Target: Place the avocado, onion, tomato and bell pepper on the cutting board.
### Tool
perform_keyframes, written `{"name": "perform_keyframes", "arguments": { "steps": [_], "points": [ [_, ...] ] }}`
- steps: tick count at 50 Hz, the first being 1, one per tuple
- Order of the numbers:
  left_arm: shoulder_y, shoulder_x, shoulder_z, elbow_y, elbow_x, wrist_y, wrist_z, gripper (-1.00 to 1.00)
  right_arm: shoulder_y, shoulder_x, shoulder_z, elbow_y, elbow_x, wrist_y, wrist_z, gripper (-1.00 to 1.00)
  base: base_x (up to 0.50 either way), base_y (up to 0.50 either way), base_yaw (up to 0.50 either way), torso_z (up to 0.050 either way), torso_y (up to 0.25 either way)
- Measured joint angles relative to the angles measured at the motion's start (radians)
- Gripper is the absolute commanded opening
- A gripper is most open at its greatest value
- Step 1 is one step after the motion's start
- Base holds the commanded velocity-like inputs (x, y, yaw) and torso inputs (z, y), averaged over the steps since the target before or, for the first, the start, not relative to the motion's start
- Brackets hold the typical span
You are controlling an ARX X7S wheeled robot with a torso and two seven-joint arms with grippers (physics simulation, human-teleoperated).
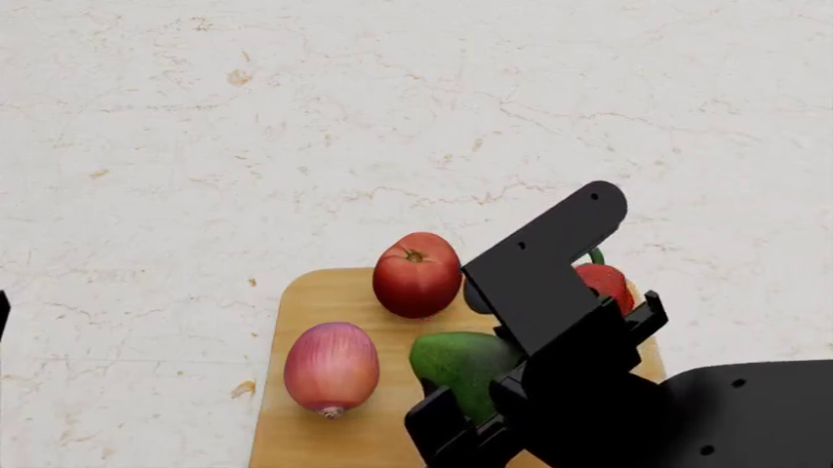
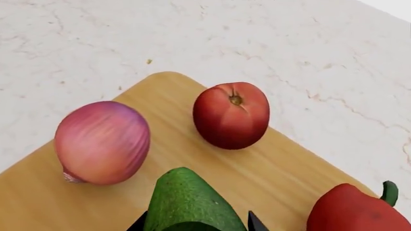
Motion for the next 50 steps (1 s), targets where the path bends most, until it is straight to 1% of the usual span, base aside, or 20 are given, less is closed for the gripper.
{"name": "perform_keyframes", "arguments": {
  "steps": [14, 24, 37, 43, 50],
  "points": [
    [0.007, -0.014, -0.003, 0.008, 0.003, 0.008, 0.001, 1.0, -0.002, 0.002, 0.008, -0.003, -0.021, -0.005, -0.005, 1.0, 0.0, 0.0, 0.0, 0.0, 0.0],
    [0.007, -0.018, -0.009, 0.011, 0.0, 0.007, 0.0, 1.0, 0.041, 0.041, 0.043, -0.051, 0.038, 0.011, 0.032, 1.0, 0.0, 0.0, 0.0, 0.0, 0.0],
    [-0.014, -0.014, -0.032, 0.018, -0.025, -0.013, -0.009, 1.0, 0.141, 0.134, 0.116, -0.152, 0.188, 0.032, 0.14, 1.0, 0.0, 0.0, 0.0, 0.0, 0.0],
    [-0.026, -0.008, -0.043, 0.02, -0.036, -0.024, -0.014, 1.0, 0.206, 0.177, 0.15, -0.206, 0.299, 0.035, 0.229, 1.0, 0.0, 0.0, 0.0, 0.0, 0.0],
    [-0.045, -0.006, -0.062, 0.028, -0.051, -0.041, -0.024, 1.0, 0.316, 0.22, 0.191, -0.273, 0.462, 0.027, 0.368, 1.0, 0.0, 0.0, 0.0, 0.0, 0.0]
  ]
}}
